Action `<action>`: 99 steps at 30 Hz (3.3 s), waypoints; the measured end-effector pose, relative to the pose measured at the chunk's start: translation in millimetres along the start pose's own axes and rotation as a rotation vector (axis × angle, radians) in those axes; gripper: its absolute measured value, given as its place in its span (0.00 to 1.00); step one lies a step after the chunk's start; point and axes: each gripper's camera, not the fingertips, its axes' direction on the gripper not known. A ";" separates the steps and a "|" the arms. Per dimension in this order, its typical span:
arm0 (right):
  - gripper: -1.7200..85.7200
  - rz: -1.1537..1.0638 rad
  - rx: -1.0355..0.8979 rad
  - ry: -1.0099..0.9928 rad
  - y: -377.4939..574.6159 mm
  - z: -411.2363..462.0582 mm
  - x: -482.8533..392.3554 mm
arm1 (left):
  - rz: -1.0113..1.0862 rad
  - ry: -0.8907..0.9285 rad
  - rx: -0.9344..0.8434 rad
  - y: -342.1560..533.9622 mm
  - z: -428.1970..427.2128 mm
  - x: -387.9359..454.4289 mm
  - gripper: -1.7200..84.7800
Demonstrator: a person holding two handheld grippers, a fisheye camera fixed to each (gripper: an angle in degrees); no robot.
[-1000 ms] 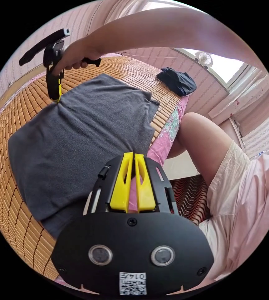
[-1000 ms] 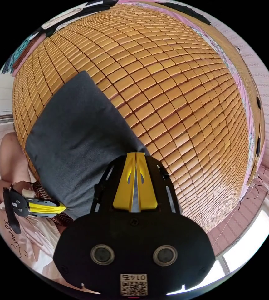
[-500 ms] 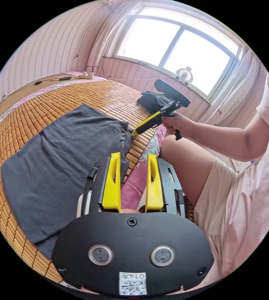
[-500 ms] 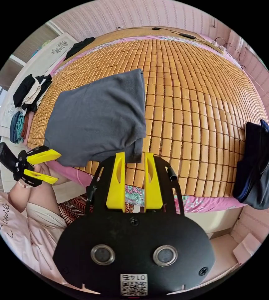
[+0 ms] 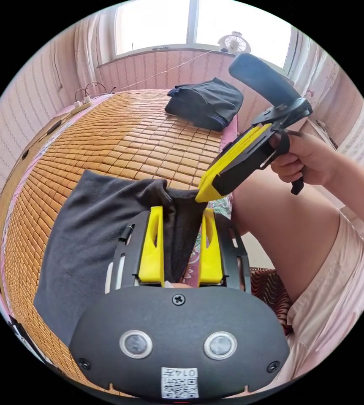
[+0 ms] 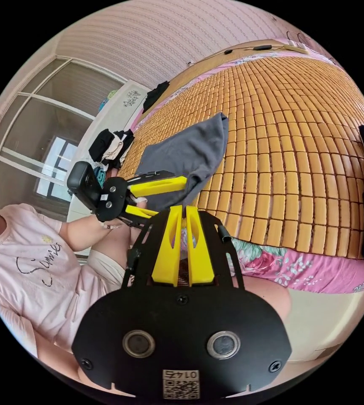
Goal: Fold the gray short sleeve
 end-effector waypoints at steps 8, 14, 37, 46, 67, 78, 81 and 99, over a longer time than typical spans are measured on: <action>0.04 0.107 0.077 0.181 33.1 -51.0 15.0 | 0.074 -0.002 -0.089 46.8 -25.7 78.1 0.02; 0.13 0.192 0.089 0.224 10.9 -52.1 35.1 | 0.015 -0.038 -0.108 60.0 -44.8 97.9 0.02; 0.03 0.030 0.100 0.244 -68.0 -141.2 -47.2 | -0.300 -0.064 0.303 92.8 -145.2 66.3 0.01; 0.03 -0.004 -0.147 0.295 -187.2 17.4 -101.3 | -0.773 -0.124 0.287 180.7 -137.9 -28.3 0.04; 0.13 -0.342 -0.411 0.450 -176.2 125.3 -154.7 | -0.884 -0.125 0.064 215.2 -106.5 -98.8 0.11; 0.10 -0.445 0.051 0.276 -41.2 -46.0 -211.5 | -0.542 -0.227 0.241 186.2 -178.0 -21.7 0.05; 0.10 -0.430 0.163 0.260 16.0 -97.9 -219.1 | -0.409 -0.239 0.279 163.8 -204.2 11.6 0.05; 0.12 0.020 0.436 0.775 111.3 -391.9 -139.0 | -0.059 0.000 0.548 -185.8 -180.9 50.2 0.07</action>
